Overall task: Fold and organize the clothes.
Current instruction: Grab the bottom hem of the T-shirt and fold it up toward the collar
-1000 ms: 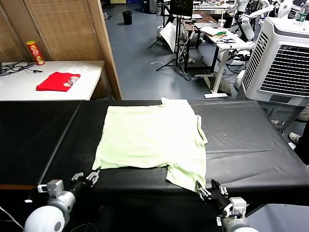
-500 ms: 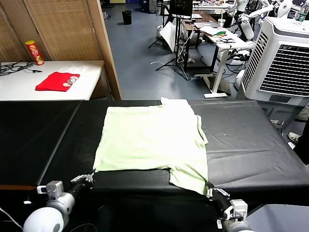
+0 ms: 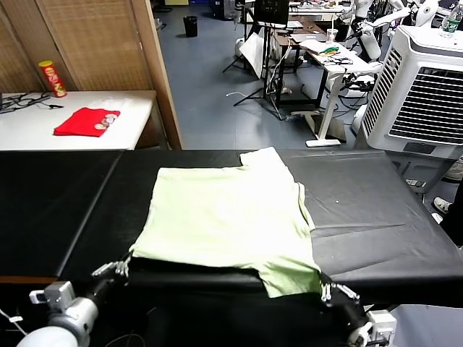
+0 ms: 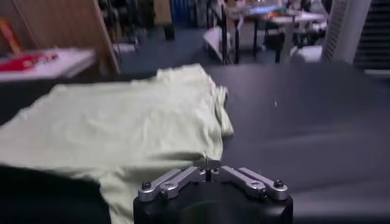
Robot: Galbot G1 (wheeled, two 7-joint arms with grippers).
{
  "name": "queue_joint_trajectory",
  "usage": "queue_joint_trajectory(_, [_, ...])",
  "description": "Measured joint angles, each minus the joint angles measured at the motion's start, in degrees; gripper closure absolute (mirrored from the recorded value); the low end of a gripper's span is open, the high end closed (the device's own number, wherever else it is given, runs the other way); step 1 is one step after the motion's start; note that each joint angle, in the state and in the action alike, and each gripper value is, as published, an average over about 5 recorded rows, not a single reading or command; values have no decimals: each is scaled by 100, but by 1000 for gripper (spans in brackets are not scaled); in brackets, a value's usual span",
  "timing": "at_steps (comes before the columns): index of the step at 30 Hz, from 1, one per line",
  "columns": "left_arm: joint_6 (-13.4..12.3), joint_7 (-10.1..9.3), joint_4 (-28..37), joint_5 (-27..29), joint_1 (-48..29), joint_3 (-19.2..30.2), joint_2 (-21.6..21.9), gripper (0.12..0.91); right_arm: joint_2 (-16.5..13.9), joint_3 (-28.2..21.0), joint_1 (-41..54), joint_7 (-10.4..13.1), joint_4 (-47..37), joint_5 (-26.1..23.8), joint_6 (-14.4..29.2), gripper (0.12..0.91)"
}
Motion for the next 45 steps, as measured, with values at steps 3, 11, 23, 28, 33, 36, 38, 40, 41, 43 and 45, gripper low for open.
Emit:
queue_joint_trajectory(3, [-77, -29, 203, 226, -376, 184, -88, 902, -43, -134, 534, -5, -422, -4, 53, 904])
queue_joint_trajectory(11, [-163, -64, 865, 824, -1187, 623, -143, 902, -138, -562, 1684, -51, -1454, -68, 157, 904])
queue_joint_trajectory(23, [-290, -51, 1732, 1313, -1997, 992, -154, 902, -100, -1091, 2826, -136, -2767, -246, 387, 904])
queue_joint_trajectory(28, [-330, -51, 2022, 1390, -2237, 1069, -138, 902, -81, -1172, 3094, -264, -3076, -219, 441, 904])
queue_joint_trajectory(33, [-321, -34, 2266, 1453, -2418, 1151, -130, 902, -132, -1111, 3046, -369, -3034, -82, 307, 752])
queue_joint_trajectory(36, [-291, -22, 2338, 1476, -2488, 1164, -129, 891, -208, -1019, 2855, -351, -2784, 17, 145, 585])
queue_joint_trajectory(38, [-280, -13, 2351, 1480, -2504, 1157, -120, 832, -266, -953, 2660, -324, -2533, 36, 46, 485])
queue_joint_trajectory(40, [-268, -6, 2333, 1473, -2481, 1136, -95, 745, -324, -888, 2420, -292, -2238, 34, -22, 369])
queue_joint_trajectory(41, [-257, 1, 2313, 1468, -2457, 1120, -76, 679, -347, -863, 2294, -279, -2088, 22, -43, 329])
queue_joint_trajectory(43, [-231, 22, 2252, 1448, -2387, 1086, -37, 579, -374, -838, 2052, -264, -1811, -34, -64, 259])
queue_joint_trajectory(45, [-195, 52, 2165, 1399, -2286, 1057, -4, 462, -377, -845, 1833, -265, -1586, -116, -75, 235])
